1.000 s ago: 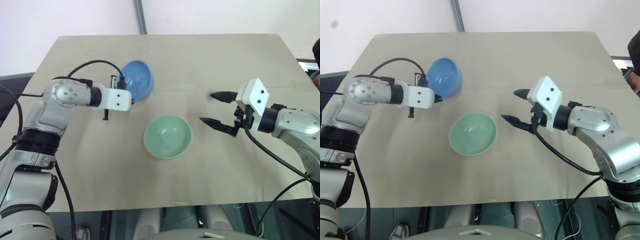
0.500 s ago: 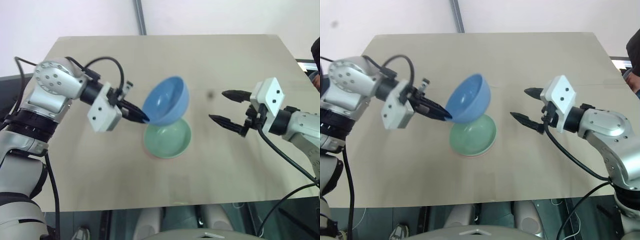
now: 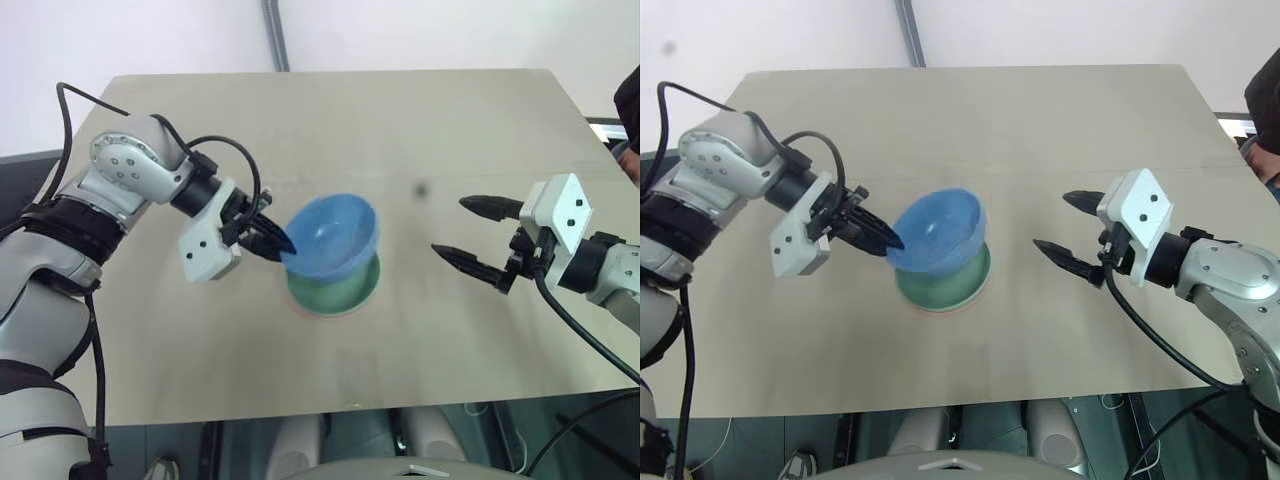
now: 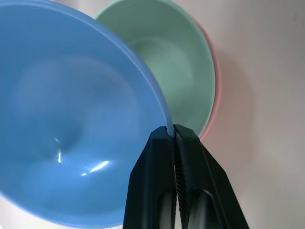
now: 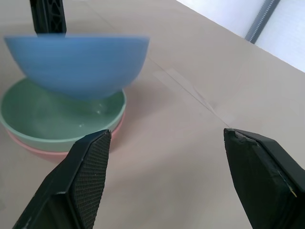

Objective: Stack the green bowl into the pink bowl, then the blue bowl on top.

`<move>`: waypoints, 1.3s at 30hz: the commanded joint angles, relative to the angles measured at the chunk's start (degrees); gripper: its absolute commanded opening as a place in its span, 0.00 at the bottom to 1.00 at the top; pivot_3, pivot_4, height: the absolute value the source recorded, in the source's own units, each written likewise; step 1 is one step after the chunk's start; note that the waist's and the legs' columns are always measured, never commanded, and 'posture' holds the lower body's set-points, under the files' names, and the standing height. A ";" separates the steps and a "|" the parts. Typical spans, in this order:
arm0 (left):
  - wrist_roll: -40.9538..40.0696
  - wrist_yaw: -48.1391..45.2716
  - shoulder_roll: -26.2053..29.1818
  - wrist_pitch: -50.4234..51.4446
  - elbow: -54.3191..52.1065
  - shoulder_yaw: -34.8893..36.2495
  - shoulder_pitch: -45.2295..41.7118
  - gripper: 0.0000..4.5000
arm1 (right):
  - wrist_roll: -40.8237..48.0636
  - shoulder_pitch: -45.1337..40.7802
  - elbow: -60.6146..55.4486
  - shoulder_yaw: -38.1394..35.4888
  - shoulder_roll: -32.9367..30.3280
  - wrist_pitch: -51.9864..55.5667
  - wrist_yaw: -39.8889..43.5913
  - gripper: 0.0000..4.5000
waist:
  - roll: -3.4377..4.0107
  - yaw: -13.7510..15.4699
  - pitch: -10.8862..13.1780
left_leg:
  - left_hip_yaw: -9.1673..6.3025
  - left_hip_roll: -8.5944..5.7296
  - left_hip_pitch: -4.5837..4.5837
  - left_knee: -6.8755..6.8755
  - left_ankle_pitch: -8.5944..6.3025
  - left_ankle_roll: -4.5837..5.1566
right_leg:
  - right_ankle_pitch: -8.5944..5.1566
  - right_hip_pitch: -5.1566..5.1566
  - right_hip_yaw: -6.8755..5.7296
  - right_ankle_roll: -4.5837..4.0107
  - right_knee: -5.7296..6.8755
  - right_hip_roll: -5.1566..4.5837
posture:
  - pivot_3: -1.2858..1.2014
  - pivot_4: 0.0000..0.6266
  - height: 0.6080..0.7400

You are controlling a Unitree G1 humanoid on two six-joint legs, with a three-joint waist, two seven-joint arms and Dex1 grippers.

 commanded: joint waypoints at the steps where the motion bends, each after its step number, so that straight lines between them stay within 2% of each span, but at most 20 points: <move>1: -1.85 -0.23 0.33 -1.22 1.19 -0.41 -1.61 0.39 | 1.31 -0.07 -2.21 -1.73 -0.58 -0.07 -1.07 0.91 | 0.00 -0.18 0.00 | -0.01 0.00 0.00 0.00 0.00 0.00 | 0.00 0.00 0.00 0.00 0.00 0.00 | 0.52 0.24 1.00; 2: -2.14 -0.23 0.31 -0.88 1.39 -0.21 -1.63 0.45 | 1.47 -0.01 -2.20 -1.73 -0.69 -0.12 -1.15 0.91 | 0.00 -0.22 0.00 | -0.01 0.00 -0.01 0.01 0.00 0.00 | 0.00 0.00 -0.01 0.00 0.00 0.01 | 0.52 0.24 1.00; 6: -5.77 -0.23 0.09 12.02 0.29 9.32 2.17 0.45 | 0.67 0.51 -1.81 -0.67 -0.72 -1.19 -1.41 0.91 | 0.00 -0.27 0.00 | -0.01 0.00 -0.01 0.03 0.00 0.00 | 0.00 0.00 0.00 0.00 0.02 0.00 | 0.52 0.24 1.00; 8: -6.16 5.76 1.15 24.48 -3.56 14.94 5.00 0.45 | 0.76 0.82 -1.89 -0.70 -0.68 -1.37 -1.38 0.91 | 0.00 -0.33 0.00 | -0.03 0.01 0.00 0.03 0.00 0.00 | 0.00 0.00 -0.01 0.00 0.03 0.01 | 0.52 0.24 1.00; 10: -6.77 15.23 4.84 39.40 -10.27 20.67 10.27 0.45 | 0.74 1.02 -1.55 -0.41 -0.91 -1.63 -0.84 0.91 | 0.00 -0.53 0.01 | -0.11 0.03 0.00 0.04 0.00 0.00 | -0.01 -0.01 -0.02 0.01 0.04 0.01 | 0.52 0.24 1.00; 12: -7.38 21.10 7.16 49.57 -16.82 25.52 15.24 0.45 | 0.75 1.32 -1.17 -0.51 -1.00 -2.12 -0.37 0.91 | 0.01 -0.81 0.01 | -0.28 0.07 0.02 0.02 0.00 0.00 | -0.01 -0.03 0.04 0.01 0.05 0.03 | 0.52 0.24 1.00; 14: -9.00 26.62 9.64 58.87 -23.93 30.37 21.57 0.45 | 0.79 1.57 -0.40 -0.68 -0.81 -3.22 0.47 0.91 | 0.01 -0.83 0.01 | -0.32 0.07 0.05 0.02 0.00 0.00 | -0.01 -0.01 0.04 0.01 0.07 0.03 | 0.52 0.24 1.00; 16: -14.51 34.55 12.41 67.77 -33.53 36.99 33.59 0.45 | 0.68 2.31 0.97 -1.05 0.01 -5.74 2.05 0.91 | 0.02 -0.79 0.01 | -0.30 0.10 0.07 0.00 -0.01 0.01 | -0.01 -0.01 0.07 0.01 0.08 0.02 | 0.52 0.24 1.00; 19: -19.65 46.01 12.07 78.14 -44.01 46.53 47.52 0.45 | 0.24 4.20 2.11 -1.38 -0.14 -8.66 4.62 0.91 | 0.03 -0.39 0.02 | -0.21 0.23 0.17 -0.05 -0.02 0.02 | -0.01 0.00 0.20 0.01 0.14 -0.02 | 0.52 0.24 1.00; 21: -15.16 47.66 9.96 76.02 -48.34 51.76 54.41 0.45 | 1.44 5.34 2.61 -1.93 -0.10 -9.27 5.98 0.91 | 0.02 0.08 0.04 | -0.22 0.24 0.16 -0.03 -0.02 0.03 | -0.01 -0.01 0.17 0.01 0.20 -0.03 | 0.52 0.24 1.00; 25: -26.71 42.74 5.06 84.28 -51.79 65.98 71.11 0.45 | 1.20 11.86 2.03 -5.74 -0.82 -11.00 8.19 0.91 | 0.04 1.34 0.03 | 0.01 0.21 0.26 0.00 -0.03 0.04 | -0.01 0.06 0.17 0.00 0.26 -0.04 | 0.52 0.24 1.00; 30: -20.42 36.05 -1.14 82.84 -50.36 79.26 86.53 0.45 | 0.09 22.65 2.72 -13.91 0.43 -16.96 12.35 0.91 | 0.04 1.42 0.02 | 0.20 0.18 0.27 -0.15 -0.04 0.06 | -0.01 0.09 0.19 -0.01 0.06 -0.01 | 0.52 0.24 1.00; 34: -17.13 30.60 -5.53 79.63 -49.38 85.07 90.79 0.45 | -0.03 29.24 3.84 -18.98 0.08 -20.28 17.06 0.91 | 0.01 1.65 -0.01 | 0.20 0.18 0.34 -0.15 -0.04 0.06 | 0.00 0.23 0.15 0.00 -0.04 -0.01 | 0.52 0.24 1.00; 39: -14.99 27.68 -7.66 79.13 -48.32 86.28 89.27 0.45 | 0.27 32.54 5.36 -22.05 -0.36 -22.24 19.83 0.91 | 0.00 1.68 -0.01 | 0.25 0.18 1.03 -0.31 -0.07 0.08 | -0.01 0.94 0.19 -0.01 -0.26 -0.03 | 0.52 0.24 1.00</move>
